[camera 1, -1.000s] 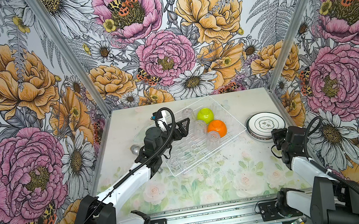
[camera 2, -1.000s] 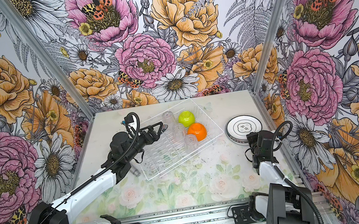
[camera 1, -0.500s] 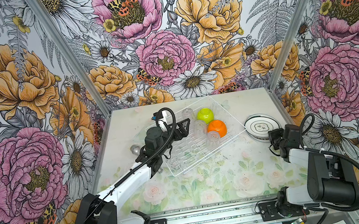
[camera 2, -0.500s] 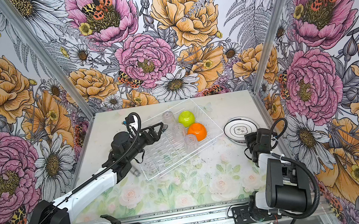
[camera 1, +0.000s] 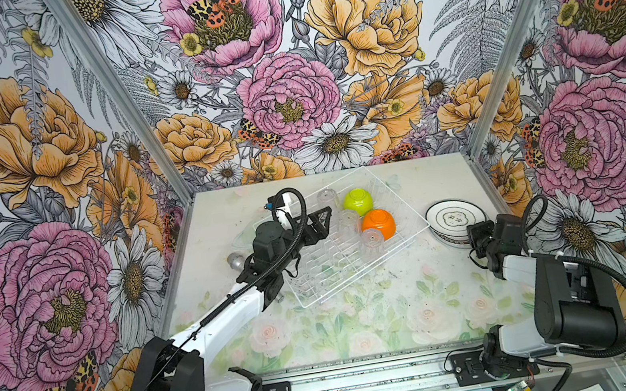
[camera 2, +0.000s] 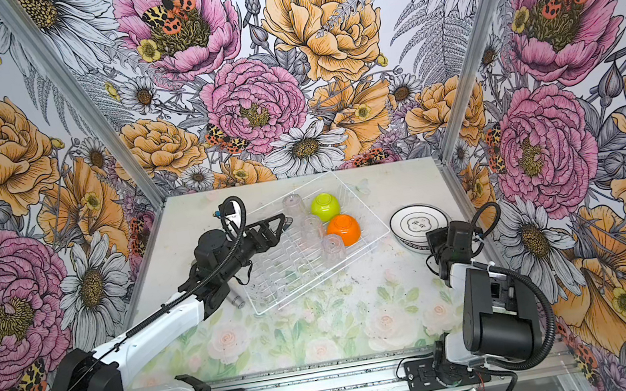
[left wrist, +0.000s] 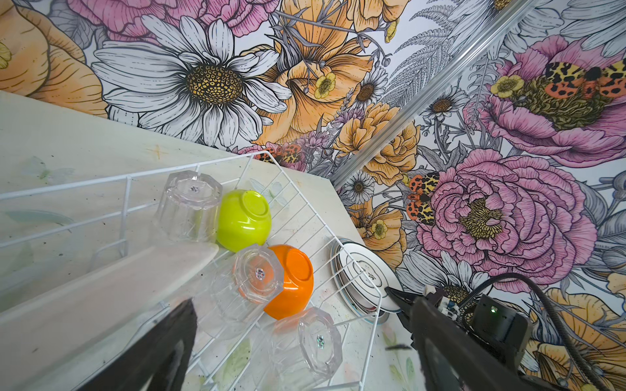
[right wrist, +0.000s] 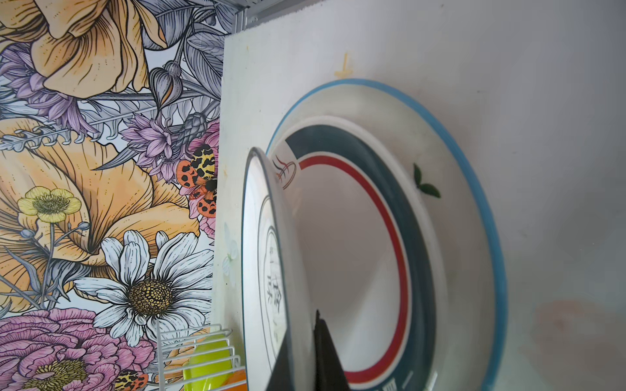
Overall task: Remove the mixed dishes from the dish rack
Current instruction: 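Lower the white plate flat onto the stacked plates and open the right gripper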
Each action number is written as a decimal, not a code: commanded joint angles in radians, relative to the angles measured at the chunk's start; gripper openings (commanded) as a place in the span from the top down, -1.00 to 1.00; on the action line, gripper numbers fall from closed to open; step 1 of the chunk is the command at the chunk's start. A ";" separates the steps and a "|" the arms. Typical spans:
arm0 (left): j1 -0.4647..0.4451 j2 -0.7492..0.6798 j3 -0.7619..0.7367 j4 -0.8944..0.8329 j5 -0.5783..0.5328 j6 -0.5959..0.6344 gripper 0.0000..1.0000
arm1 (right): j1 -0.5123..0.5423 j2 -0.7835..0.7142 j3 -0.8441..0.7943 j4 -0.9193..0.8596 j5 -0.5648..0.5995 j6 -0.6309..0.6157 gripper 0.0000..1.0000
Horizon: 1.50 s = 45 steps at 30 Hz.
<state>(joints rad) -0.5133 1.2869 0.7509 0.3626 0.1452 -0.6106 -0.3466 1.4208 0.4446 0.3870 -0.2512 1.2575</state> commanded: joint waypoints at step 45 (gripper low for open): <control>-0.008 -0.040 -0.036 0.011 -0.009 -0.001 -0.97 | -0.032 -0.207 0.145 -0.457 0.093 -0.086 -0.99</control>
<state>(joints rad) -0.5133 1.2755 0.7296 0.3626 0.1452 -0.6109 -0.3706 1.2400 0.5514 0.0360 -0.2054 1.2213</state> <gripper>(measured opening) 0.986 0.992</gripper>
